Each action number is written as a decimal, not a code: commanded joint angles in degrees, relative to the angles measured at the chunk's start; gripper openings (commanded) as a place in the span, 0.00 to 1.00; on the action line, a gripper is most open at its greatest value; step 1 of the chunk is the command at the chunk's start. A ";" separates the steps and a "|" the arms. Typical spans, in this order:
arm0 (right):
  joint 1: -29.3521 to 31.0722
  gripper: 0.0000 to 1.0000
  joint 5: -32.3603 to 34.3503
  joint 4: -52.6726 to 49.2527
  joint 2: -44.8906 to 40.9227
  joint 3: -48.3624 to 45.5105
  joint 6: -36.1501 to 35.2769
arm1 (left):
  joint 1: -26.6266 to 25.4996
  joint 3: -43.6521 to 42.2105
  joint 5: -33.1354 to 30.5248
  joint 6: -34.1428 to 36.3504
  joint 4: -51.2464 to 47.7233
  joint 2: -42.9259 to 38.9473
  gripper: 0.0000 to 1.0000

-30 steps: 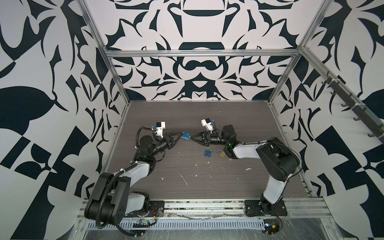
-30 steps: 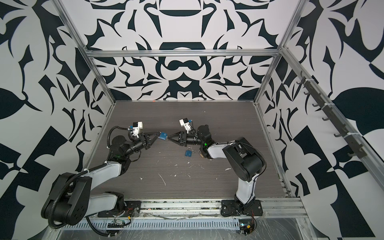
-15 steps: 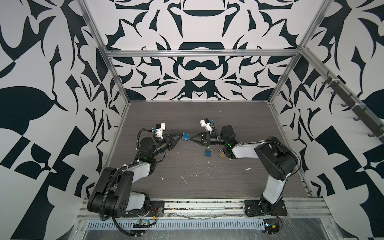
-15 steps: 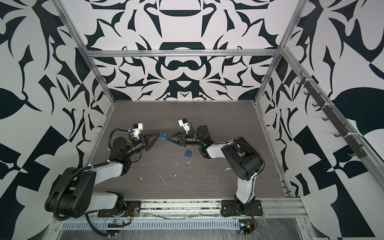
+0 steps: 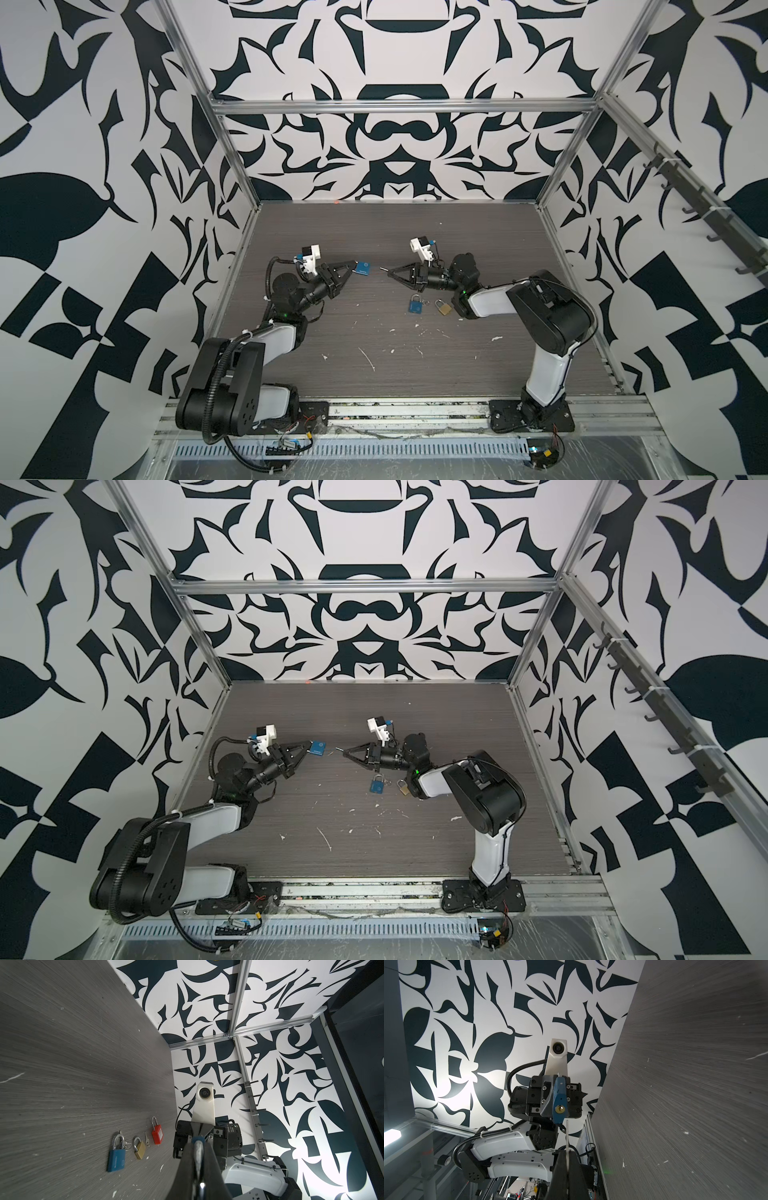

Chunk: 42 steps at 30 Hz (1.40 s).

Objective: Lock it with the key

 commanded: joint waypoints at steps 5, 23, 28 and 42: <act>-3.74 0.00 -1.37 4.31 -2.20 -3.25 0.94 | -0.82 9.56 -1.91 18.97 -33.43 -11.16 0.00; -5.19 0.00 7.06 -45.06 -15.59 -3.60 -29.20 | -4.07 21.52 -0.91 53.19 -70.19 -14.25 0.00; -3.27 0.00 16.27 -57.46 -23.66 -3.66 -35.46 | -4.76 23.62 1.28 57.65 -73.87 -11.47 0.00; -0.78 0.00 20.27 -58.58 -25.40 -3.17 -36.30 | -11.23 26.92 11.84 64.06 -75.24 7.29 0.00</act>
